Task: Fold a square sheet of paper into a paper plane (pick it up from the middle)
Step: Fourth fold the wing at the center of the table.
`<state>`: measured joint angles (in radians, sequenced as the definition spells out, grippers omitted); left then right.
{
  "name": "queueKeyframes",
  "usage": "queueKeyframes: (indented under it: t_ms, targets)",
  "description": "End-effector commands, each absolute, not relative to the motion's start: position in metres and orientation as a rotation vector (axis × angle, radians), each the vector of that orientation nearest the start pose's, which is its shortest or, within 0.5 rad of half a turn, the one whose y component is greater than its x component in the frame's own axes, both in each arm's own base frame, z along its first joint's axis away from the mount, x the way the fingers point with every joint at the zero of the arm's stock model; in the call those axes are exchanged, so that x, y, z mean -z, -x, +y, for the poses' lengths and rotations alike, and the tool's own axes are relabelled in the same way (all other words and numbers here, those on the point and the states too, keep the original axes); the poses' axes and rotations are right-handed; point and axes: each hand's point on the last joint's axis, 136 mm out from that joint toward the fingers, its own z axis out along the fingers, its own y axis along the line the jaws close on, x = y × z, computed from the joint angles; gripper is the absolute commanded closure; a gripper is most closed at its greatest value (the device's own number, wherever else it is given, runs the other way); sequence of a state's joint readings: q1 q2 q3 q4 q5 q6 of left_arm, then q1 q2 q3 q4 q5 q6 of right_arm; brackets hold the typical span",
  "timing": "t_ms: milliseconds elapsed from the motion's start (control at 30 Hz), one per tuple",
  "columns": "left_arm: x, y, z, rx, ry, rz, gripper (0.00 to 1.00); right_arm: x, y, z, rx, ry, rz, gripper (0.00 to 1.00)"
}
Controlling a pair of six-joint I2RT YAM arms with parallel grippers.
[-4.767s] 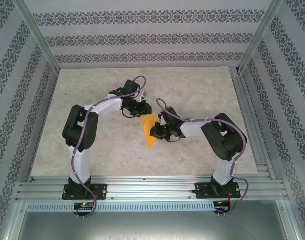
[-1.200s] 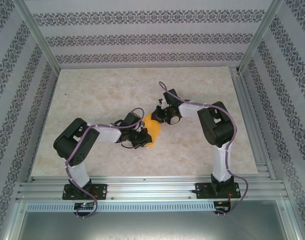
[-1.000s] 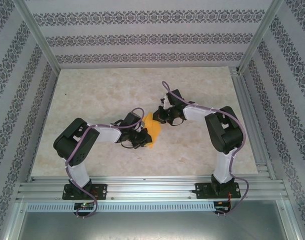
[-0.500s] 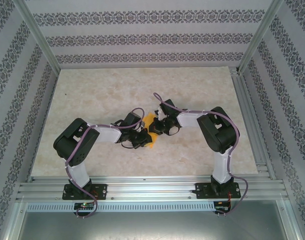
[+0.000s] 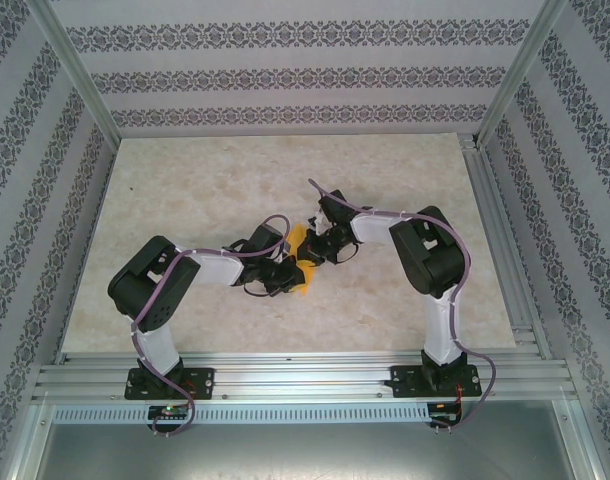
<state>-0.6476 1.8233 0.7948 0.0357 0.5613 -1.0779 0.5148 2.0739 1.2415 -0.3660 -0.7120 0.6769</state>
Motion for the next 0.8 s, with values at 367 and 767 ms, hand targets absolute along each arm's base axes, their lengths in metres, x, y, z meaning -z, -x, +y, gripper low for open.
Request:
queueKeyframes:
  t_ms: [367,767]
  targets:
    - [0.085,-0.170,-0.233,0.625,0.553,3.290,1.00,0.004,-0.419,0.285,-0.888,-0.064,2.829,1.00]
    - [0.087,-0.166,-0.231,0.623,0.561,3.296,1.00,0.009,-0.454,0.282,-1.064,-0.118,2.737,0.98]
